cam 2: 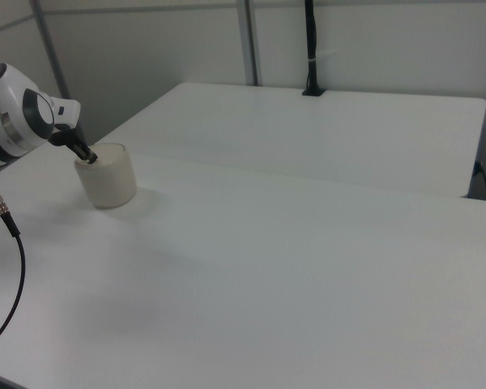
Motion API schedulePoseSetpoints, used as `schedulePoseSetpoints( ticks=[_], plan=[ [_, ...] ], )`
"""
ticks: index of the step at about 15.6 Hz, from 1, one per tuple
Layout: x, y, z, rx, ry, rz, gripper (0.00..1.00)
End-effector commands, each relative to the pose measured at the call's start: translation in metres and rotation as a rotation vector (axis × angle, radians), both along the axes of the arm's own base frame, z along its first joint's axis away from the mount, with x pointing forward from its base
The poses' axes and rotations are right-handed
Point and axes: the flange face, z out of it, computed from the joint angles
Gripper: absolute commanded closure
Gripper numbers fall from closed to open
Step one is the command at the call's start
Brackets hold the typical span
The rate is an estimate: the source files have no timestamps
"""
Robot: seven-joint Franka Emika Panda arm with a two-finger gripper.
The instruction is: Open the trash bin
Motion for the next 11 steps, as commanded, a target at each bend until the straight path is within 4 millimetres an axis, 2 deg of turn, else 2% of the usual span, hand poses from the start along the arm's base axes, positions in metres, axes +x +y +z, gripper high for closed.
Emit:
schedulePoseSetpoints(
  ticks=[1,4,6,8,9,11],
  plan=[
    [-0.005,0.005,-0.006,-0.004,-0.004,-0.006,1.00],
    [-0.007,0.005,-0.013,-0.011,0.007,-0.003,1.00],
    [-0.013,0.016,-0.022,-0.022,0.015,0.017,1.00],
    [-0.014,0.018,-0.029,-0.037,0.018,0.027,1.00],
    [-0.015,0.018,-0.030,-0.037,0.020,0.026,1.00],
    [-0.011,0.011,-0.013,-0.016,0.006,0.008,1.00]
  ],
)
